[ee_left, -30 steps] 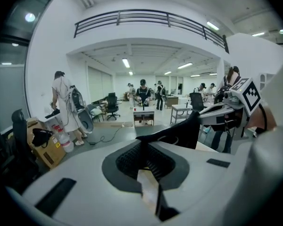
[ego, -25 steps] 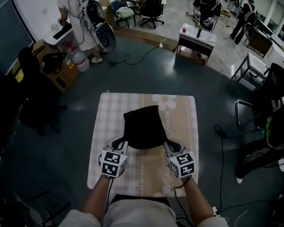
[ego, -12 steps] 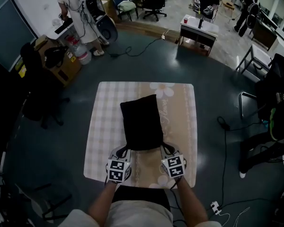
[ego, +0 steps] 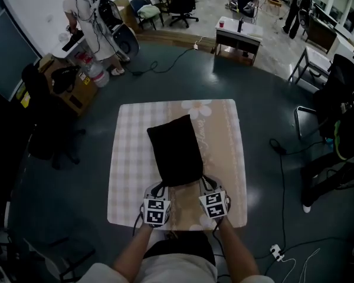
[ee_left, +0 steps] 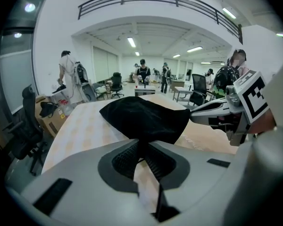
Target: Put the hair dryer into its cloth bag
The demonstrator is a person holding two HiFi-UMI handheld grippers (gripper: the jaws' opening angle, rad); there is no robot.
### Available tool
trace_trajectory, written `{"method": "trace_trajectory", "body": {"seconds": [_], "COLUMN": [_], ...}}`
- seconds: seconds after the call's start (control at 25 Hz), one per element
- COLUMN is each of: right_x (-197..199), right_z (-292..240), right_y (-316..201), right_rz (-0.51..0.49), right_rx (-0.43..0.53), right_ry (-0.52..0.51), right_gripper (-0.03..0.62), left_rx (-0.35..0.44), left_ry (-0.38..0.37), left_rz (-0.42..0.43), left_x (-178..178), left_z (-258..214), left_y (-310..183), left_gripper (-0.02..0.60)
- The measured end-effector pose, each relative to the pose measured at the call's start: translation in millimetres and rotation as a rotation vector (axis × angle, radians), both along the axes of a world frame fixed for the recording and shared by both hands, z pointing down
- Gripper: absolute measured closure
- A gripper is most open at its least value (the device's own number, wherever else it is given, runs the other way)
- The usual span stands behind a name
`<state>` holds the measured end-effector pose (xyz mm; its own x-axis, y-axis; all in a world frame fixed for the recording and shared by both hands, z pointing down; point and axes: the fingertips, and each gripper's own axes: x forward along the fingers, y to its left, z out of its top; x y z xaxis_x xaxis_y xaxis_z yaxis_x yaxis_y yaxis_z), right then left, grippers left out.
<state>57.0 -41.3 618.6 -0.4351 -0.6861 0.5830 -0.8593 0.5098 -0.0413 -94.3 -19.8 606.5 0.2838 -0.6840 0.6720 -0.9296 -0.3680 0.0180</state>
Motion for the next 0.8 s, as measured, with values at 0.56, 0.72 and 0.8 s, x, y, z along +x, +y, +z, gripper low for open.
{"method": "trace_trajectory", "body": {"seconds": [0.56, 0.72, 0.8], "right_x": [-49, -89, -105], "right_z": [-127, -185, -208], "right_y": [101, 129, 140], "right_rz": [0.185, 0.160, 0.144], "right_rx": [0.197, 0.338, 0.396], "right_ry": [-0.135, -0.185, -0.178], "right_gripper": [0.574, 0.579, 0.579], "left_rx": [0.212, 0.338, 0.386], "left_ry": [0.192, 0.234, 0.264], "left_rz": [-0.042, -0.025, -0.020], "left_x": [-35, -44, -51], "left_z": [-104, -157, -177], "left_y": [82, 106, 116], "left_gripper": [0.569, 0.574, 0.574]}}
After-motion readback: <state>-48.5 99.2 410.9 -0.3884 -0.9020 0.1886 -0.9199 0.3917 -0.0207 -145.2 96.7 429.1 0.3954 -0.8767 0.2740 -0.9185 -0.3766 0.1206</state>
